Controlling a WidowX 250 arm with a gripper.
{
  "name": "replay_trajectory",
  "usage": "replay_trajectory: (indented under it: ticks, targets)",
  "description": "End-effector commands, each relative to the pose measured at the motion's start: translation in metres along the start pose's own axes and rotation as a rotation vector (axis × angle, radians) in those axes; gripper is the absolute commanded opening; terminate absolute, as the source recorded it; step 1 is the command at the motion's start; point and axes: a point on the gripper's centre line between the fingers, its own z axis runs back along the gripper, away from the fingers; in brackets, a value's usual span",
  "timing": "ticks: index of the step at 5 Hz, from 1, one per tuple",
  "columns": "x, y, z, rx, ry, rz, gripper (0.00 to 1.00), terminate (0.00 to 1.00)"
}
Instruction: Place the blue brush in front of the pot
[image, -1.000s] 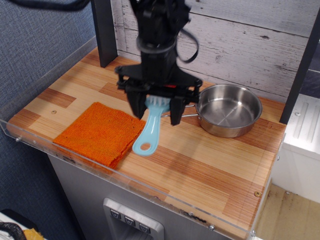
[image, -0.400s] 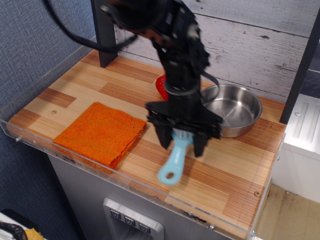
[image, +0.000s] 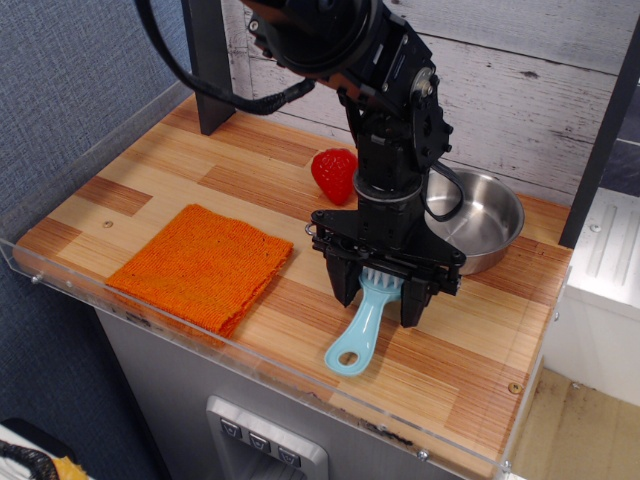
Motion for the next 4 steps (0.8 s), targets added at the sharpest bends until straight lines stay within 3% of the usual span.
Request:
replay_trajectory:
  ticks: [1, 2, 4]
  targets:
    - [0.003, -0.006, 0.024, 0.009, -0.057, 0.002, 1.0, 0.0]
    - [0.003, -0.004, 0.052, 0.013, -0.1, -0.001, 1.0, 0.0]
    - [0.017, 0.027, 0.135, -0.028, -0.168, 0.03, 1.0, 0.0]
